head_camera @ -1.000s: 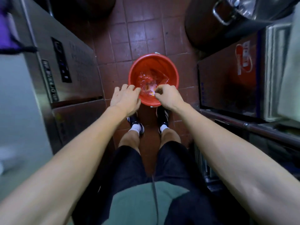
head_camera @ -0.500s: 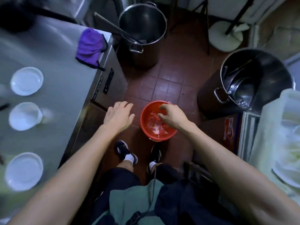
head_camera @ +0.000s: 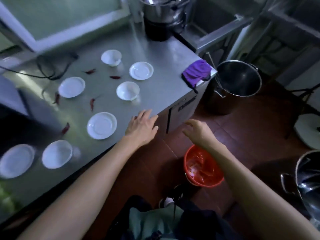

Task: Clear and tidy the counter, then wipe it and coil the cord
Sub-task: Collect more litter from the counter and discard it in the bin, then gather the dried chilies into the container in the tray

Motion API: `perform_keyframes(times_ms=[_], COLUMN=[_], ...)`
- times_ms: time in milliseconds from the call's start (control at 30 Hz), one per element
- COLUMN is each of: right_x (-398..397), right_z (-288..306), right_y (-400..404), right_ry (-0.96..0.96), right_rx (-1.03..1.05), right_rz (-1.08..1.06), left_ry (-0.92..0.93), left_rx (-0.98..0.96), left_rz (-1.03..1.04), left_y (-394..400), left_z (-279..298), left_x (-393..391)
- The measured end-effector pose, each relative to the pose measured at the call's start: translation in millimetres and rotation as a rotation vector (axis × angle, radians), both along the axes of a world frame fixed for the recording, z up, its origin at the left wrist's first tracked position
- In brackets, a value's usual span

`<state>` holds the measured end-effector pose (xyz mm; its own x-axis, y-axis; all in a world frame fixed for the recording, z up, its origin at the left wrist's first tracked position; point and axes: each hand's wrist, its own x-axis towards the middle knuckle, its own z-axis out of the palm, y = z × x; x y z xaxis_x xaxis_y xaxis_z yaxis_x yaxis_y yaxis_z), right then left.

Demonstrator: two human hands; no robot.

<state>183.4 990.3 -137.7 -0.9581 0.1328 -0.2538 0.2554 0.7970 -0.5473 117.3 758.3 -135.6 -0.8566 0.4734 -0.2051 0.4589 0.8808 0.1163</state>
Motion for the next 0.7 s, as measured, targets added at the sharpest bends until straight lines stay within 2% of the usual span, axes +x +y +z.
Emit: perform_keyframes(times_ms=[367,700], right_x=[6.4,43.5], right_z=[14.4,25.9], right_y=[-211.6,-365.1], right_ry=[-0.025,-0.001], right_rx=[0.078,0.03], right_rz=[0.398,0.608], left_ry=[0.005,0.023], left_rx=[0.047,0.096], left_rz=[0.34,0.521], left_y=[-228.3,-367.0], left_z=[-5.5,2.1], left_x=[92.8,180.1])
